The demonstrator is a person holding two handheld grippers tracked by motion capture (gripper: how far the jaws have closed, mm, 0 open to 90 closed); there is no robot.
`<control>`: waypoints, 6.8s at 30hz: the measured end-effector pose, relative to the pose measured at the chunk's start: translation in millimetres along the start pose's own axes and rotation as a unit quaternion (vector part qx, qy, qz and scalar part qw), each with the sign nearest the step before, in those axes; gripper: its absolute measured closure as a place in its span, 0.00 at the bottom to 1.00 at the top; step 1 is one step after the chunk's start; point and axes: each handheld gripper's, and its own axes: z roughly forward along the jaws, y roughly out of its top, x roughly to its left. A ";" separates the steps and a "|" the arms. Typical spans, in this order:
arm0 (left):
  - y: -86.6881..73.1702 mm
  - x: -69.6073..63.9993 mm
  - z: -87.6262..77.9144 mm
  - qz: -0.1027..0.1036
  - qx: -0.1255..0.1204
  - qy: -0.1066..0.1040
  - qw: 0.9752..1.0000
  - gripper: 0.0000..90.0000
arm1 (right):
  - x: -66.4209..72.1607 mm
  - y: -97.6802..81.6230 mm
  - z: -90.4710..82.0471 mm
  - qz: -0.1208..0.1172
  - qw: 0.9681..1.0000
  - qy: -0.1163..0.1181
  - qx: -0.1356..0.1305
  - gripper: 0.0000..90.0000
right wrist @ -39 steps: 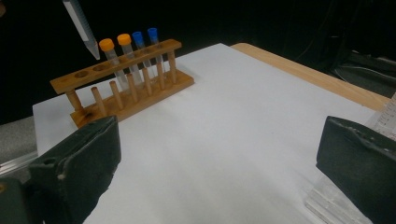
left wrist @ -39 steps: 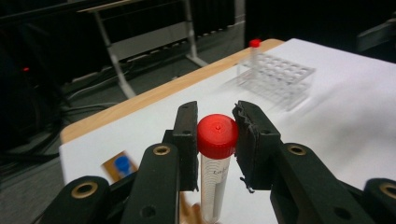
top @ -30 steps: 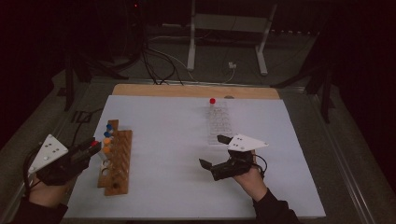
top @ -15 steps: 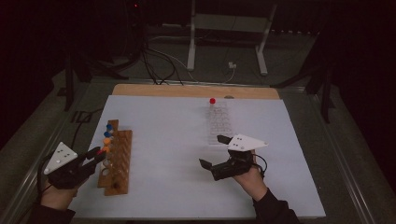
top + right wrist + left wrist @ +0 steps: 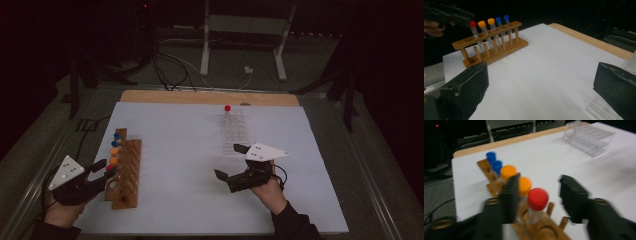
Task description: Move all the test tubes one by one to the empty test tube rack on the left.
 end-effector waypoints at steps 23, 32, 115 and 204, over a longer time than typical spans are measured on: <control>35.9 -71.3 9.8 0.044 -0.046 -0.095 0.993 0.05 | -55.7 8.1 18.1 0.013 0.998 -0.058 -0.029 0.00; 23.9 -102.9 33.0 0.055 -0.031 -0.149 0.987 0.06 | -103.0 -4.4 47.4 0.057 0.992 -0.114 0.001 0.12; 67.9 -123.7 57.5 0.060 -0.031 -0.210 0.975 0.06 | -18.9 11.6 18.6 -0.030 0.997 0.032 0.066 0.83; 27.3 -15.4 -43.7 0.014 -0.065 -0.005 0.998 0.80 | -7.5 -19.0 -6.1 0.004 1.000 0.023 0.019 0.00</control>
